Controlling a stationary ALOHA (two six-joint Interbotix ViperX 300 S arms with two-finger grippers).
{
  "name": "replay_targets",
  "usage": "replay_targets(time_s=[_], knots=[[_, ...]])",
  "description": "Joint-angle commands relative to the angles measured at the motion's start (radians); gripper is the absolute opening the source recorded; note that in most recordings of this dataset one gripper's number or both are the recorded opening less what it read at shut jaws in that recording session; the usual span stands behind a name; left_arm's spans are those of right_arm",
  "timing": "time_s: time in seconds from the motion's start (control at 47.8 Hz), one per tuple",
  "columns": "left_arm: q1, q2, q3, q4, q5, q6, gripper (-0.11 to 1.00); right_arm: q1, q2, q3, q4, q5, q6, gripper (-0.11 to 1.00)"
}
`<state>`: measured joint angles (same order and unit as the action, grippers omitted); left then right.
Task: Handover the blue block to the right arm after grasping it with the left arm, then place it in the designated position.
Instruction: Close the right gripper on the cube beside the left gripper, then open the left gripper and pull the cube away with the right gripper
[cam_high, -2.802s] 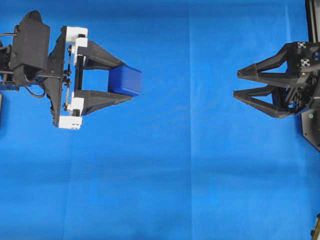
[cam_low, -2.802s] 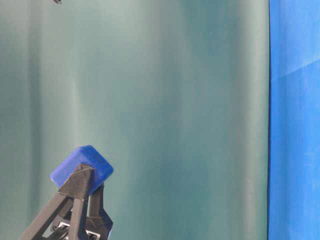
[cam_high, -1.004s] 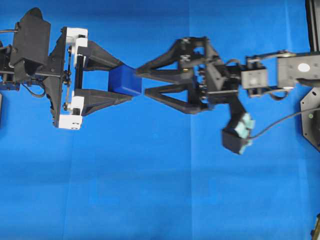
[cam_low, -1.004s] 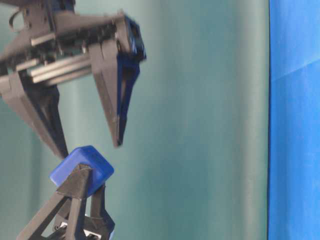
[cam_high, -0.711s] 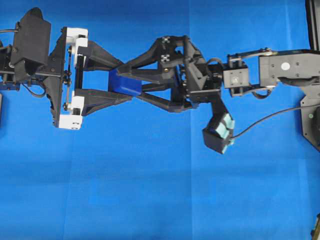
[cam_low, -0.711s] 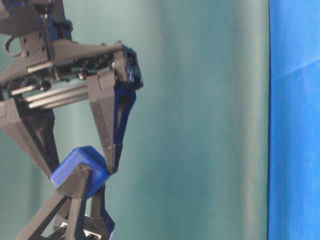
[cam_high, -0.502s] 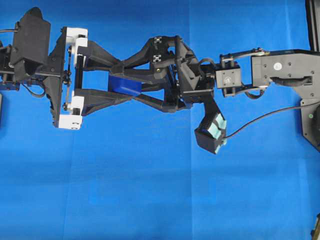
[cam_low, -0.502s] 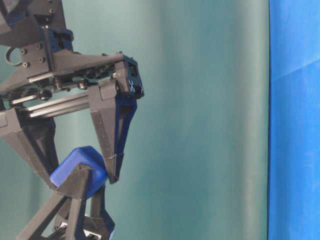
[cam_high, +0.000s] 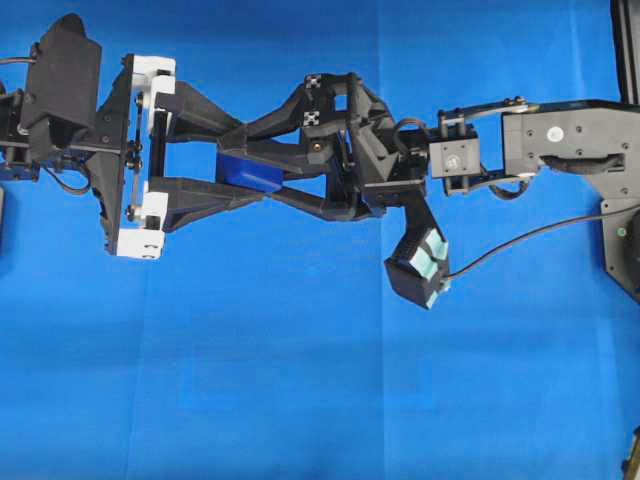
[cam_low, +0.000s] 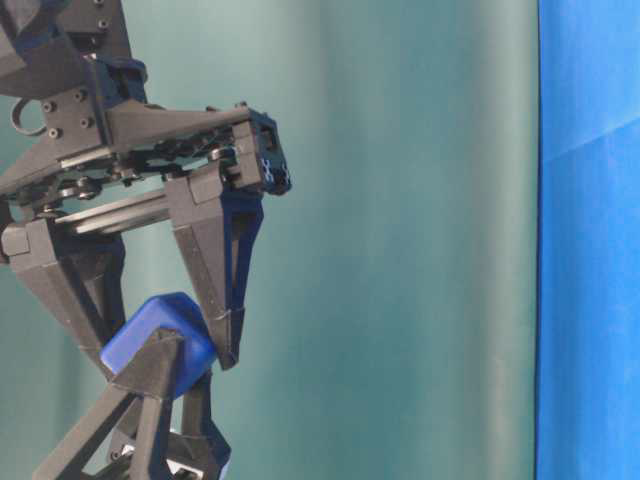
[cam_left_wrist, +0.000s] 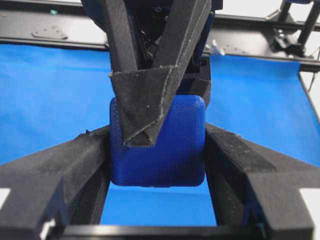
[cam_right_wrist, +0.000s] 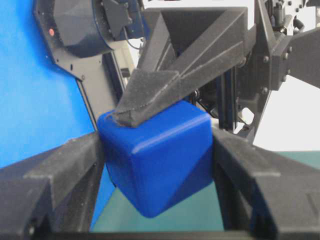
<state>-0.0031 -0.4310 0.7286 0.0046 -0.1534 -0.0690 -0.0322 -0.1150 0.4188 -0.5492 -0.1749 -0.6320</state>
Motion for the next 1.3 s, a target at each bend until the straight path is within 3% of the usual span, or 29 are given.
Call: replay_targets(time_s=[0.0, 0.878, 1.004, 1.066, 1.276], knots=[[0.000, -0.015, -0.018, 0.003, -0.011, 0.003, 0.49, 0.003, -0.014, -0.028, 0.005, -0.002, 0.008, 0.48], [-0.002, -0.006, -0.026, 0.003, -0.014, 0.002, 0.49, 0.008, -0.014, -0.026, 0.009, 0.015, 0.011, 0.48], [-0.002, -0.008, -0.026, 0.003, -0.014, 0.002, 0.81, 0.012, -0.014, -0.026, 0.009, 0.015, 0.011, 0.48], [-0.002, -0.008, -0.025, 0.005, -0.014, 0.003, 0.91, 0.012, -0.017, -0.021, 0.009, 0.015, 0.009, 0.48], [0.000, -0.025, -0.012, 0.003, -0.015, 0.003, 0.91, 0.021, -0.064, 0.018, 0.011, 0.034, 0.011, 0.48]])
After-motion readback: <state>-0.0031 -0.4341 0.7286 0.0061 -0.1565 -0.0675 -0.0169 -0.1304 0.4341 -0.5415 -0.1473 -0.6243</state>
